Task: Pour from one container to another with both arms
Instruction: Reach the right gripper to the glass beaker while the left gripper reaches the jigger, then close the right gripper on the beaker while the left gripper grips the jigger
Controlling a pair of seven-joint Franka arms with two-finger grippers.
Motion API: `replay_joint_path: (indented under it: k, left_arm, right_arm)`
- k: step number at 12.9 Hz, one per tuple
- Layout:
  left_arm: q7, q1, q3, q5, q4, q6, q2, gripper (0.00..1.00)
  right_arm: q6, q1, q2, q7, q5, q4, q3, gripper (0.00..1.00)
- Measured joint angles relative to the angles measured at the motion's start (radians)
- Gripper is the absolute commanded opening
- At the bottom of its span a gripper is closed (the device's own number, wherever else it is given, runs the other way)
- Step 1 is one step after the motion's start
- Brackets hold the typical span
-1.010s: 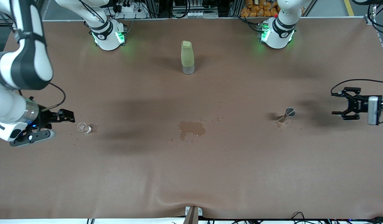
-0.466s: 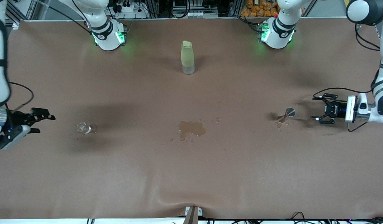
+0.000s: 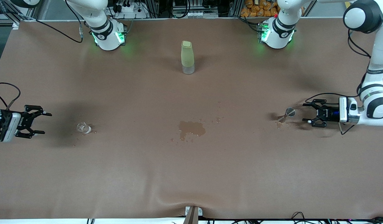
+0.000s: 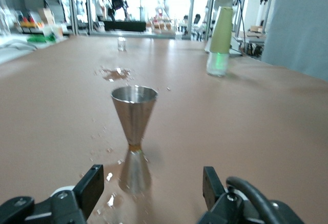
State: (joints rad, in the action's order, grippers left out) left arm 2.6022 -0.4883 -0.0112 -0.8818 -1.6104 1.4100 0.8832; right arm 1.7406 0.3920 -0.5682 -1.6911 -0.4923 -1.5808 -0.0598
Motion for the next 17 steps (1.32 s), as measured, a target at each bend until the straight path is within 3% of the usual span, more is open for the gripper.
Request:
replay_joint_path:
  k: [7,12,16,17]
  left_arm:
    - [0.018,0.038,-0.01,-0.076,-0.013,0.015,0.041,0.78]
    - [0.018,0.045,-0.01,-0.089,-0.029,0.019,0.041,0.74]
    - [0.018,0.059,-0.011,-0.122,-0.048,0.027,0.042,0.71]
    - [0.018,0.062,-0.011,-0.124,-0.05,0.03,0.043,0.66]
  right_arm:
    - [0.05,-0.002,0.0,-0.28,-0.043,-0.057,0.017,1.0]
    - [0.156,0.004,-0.014,-0.702,-0.192,-0.161,0.014,1.0]
    - [0.141,0.033,-0.116,-0.93,-0.375,-0.175,0.008,1.0]
    - [0.126,0.044,-0.142,-0.96,-0.41,-0.174,0.008,1.0]
